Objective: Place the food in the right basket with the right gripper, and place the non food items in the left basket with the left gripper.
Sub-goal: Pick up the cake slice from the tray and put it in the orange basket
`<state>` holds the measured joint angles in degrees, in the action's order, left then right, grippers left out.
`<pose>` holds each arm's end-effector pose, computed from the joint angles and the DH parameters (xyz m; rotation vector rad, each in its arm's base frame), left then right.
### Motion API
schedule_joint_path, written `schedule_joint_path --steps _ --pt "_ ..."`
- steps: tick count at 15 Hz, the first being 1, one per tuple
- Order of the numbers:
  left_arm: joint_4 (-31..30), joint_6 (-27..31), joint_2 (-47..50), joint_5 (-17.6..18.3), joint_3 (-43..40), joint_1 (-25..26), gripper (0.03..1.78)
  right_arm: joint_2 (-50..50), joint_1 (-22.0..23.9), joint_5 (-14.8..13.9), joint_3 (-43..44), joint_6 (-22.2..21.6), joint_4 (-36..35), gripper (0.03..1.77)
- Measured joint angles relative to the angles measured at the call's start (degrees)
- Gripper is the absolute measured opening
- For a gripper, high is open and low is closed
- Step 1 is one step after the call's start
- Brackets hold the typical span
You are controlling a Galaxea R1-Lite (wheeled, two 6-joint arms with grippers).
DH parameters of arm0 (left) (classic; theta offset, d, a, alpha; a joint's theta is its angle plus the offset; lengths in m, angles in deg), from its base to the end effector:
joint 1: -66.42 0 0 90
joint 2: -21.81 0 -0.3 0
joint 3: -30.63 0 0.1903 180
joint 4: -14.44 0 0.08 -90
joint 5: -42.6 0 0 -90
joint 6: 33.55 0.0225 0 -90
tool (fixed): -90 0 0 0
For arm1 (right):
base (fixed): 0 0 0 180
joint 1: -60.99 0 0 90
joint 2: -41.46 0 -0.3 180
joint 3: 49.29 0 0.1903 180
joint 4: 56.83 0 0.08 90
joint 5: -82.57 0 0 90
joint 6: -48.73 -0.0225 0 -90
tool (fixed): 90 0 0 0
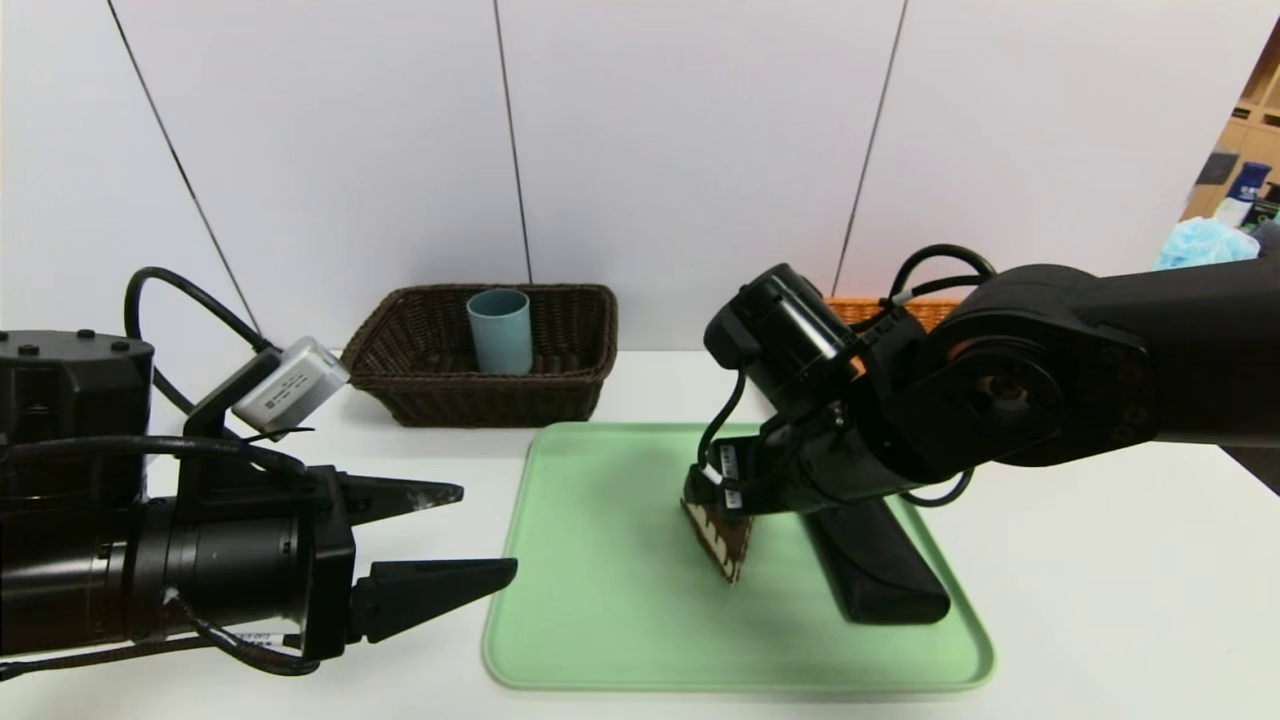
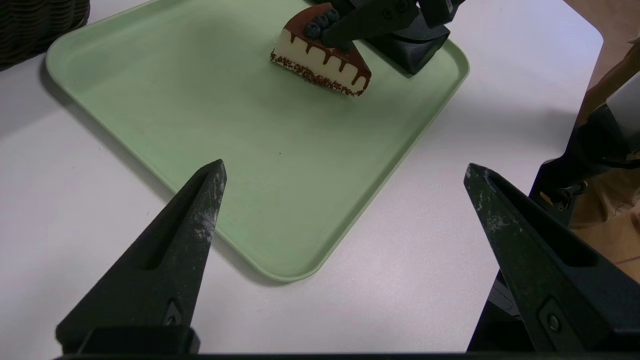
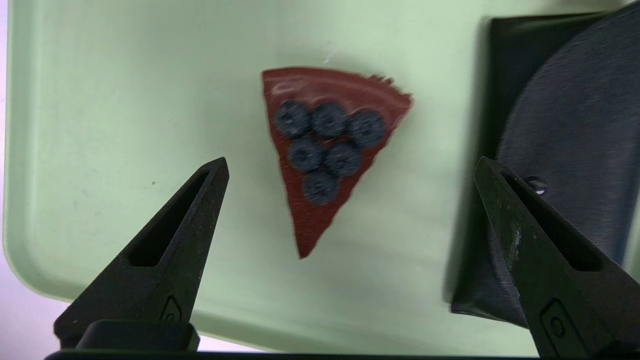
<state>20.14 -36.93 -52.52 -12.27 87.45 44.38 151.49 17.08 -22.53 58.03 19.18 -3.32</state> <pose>0.1721 -0.0836 0.1928 -0.1014 0.4484 -0.9712 0.2558 0.2381 0.1883 -0.0135 0.9412 0.2238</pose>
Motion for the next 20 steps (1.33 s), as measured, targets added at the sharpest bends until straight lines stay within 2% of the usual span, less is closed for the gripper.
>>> schedule_joint_path --steps 5,18,19,20 --pt "-0.05 0.07 -0.07 0.04 -0.49 -0.11 1.69 1.93 -1.29 -0.02 -0.17 -0.32 -0.07 1.7" --pt "-0.44 0.1 -0.09 -0.18 -1.54 -0.2 1.69 7.67 -0.68 -0.33 2.1 -2.97 -0.96 1.7" --pt "-0.49 0.07 -0.05 -0.16 -1.54 -0.22 1.69 7.8 -0.62 -0.35 2.21 -2.97 -1.01 1.59" --pt "-0.49 0.1 0.02 -0.13 -1.54 -0.2 1.69 7.89 -0.6 -0.62 2.29 -3.0 -1.05 1.41"
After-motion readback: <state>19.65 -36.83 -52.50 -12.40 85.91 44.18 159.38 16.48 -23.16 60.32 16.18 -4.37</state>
